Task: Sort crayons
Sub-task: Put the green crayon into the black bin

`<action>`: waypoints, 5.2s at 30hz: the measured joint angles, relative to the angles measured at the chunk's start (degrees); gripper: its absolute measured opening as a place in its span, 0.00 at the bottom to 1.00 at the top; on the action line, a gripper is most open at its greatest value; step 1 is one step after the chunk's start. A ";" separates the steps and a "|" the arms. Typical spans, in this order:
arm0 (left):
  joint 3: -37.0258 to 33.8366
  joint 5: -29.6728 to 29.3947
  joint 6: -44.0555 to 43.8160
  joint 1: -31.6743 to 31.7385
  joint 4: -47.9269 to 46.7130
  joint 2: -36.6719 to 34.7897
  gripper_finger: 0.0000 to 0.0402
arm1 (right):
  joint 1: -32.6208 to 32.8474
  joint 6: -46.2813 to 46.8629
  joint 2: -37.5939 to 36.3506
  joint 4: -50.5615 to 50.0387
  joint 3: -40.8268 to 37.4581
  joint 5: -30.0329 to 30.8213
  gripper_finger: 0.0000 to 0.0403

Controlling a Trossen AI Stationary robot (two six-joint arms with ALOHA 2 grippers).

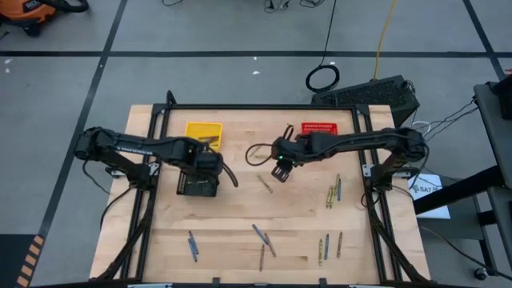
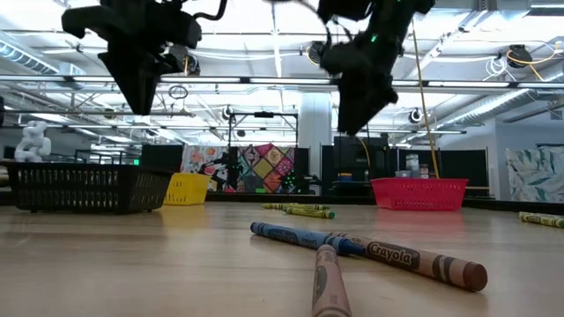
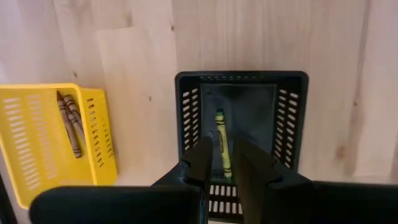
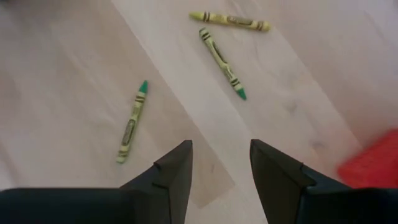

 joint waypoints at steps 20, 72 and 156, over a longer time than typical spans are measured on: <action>0.00 -0.04 -1.99 -3.08 -1.21 0.03 0.14 | 7.23 2.53 11.09 11.90 0.00 -3.02 0.36; 0.00 -0.37 -1.84 -3.06 0.37 0.05 0.14 | 6.74 4.60 22.08 12.94 0.15 0.08 0.01; -21.77 11.89 2.60 -0.32 98.01 0.05 0.14 | 15.86 -20.50 -12.14 22.29 0.00 0.44 0.00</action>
